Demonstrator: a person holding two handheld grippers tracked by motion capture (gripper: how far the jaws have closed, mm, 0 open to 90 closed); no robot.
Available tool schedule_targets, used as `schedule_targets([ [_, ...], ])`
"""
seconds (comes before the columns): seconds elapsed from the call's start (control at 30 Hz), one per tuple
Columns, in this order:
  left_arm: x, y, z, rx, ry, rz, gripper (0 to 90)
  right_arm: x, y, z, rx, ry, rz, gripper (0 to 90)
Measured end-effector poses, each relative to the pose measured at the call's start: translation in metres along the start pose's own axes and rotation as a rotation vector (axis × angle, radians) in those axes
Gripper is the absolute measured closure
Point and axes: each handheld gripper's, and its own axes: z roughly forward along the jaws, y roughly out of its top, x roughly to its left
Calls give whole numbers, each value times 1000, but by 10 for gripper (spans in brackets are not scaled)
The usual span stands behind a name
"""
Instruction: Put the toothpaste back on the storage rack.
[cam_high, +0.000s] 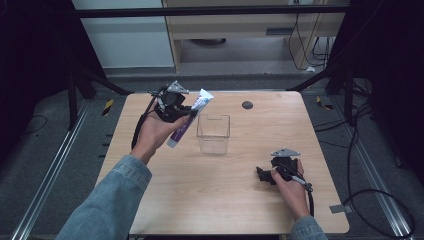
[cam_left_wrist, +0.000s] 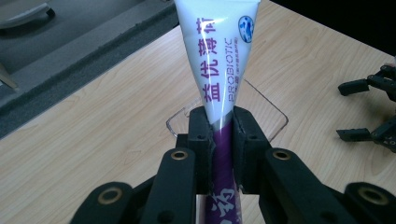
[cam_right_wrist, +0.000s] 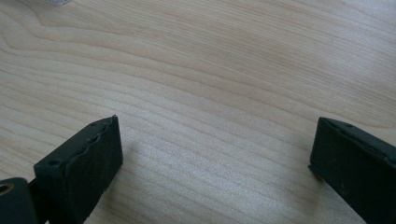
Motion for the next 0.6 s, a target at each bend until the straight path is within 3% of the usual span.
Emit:
schedule_targets([
  [0.6, -1, 1, -2, -42, 1, -8, 790, 0, 0, 0, -1, 0, -1, 25],
])
